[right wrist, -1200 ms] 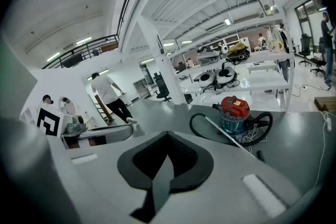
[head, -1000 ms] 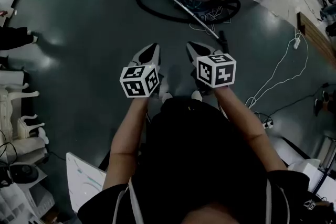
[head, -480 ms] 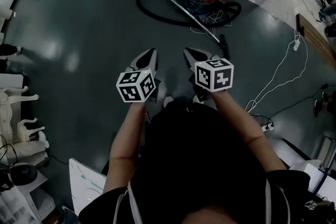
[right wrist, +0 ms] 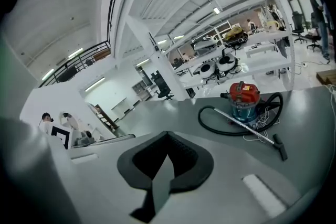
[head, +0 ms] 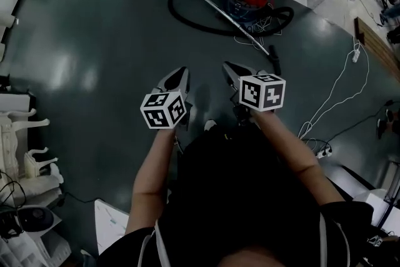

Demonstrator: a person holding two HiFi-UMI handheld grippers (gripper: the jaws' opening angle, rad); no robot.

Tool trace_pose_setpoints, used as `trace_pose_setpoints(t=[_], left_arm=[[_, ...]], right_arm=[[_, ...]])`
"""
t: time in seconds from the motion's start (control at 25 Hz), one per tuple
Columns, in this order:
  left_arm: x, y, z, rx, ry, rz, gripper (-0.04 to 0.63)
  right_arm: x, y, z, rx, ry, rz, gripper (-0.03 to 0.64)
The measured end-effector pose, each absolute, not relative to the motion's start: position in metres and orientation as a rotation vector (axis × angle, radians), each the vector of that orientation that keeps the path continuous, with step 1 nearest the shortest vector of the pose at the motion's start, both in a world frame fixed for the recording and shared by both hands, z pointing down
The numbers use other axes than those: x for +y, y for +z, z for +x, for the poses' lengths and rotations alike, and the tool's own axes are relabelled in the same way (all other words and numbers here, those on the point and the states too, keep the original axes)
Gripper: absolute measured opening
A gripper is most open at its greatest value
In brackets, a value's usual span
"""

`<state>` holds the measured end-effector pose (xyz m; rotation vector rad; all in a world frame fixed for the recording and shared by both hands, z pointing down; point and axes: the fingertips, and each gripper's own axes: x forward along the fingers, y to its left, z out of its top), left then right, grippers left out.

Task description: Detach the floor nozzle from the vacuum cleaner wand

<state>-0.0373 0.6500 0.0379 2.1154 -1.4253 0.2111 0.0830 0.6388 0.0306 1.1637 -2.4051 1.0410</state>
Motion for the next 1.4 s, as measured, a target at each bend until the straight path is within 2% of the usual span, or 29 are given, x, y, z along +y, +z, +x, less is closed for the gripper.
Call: trace_pose_setpoints(t=[0.64, 1.4], left_arm=[[0.612, 0.060, -0.084, -1.418, 0.248, 2.076, 0.009], [0.452, 0.056, -0.124, -1.530, 0.218, 1.963, 0.009]], right_arm=[[0.581, 0.053, 0.040, -2.370, 1.114, 1.157, -0.003], [0.433, 0.070, -0.006, -2.361, 1.114, 0.968, -0.003]])
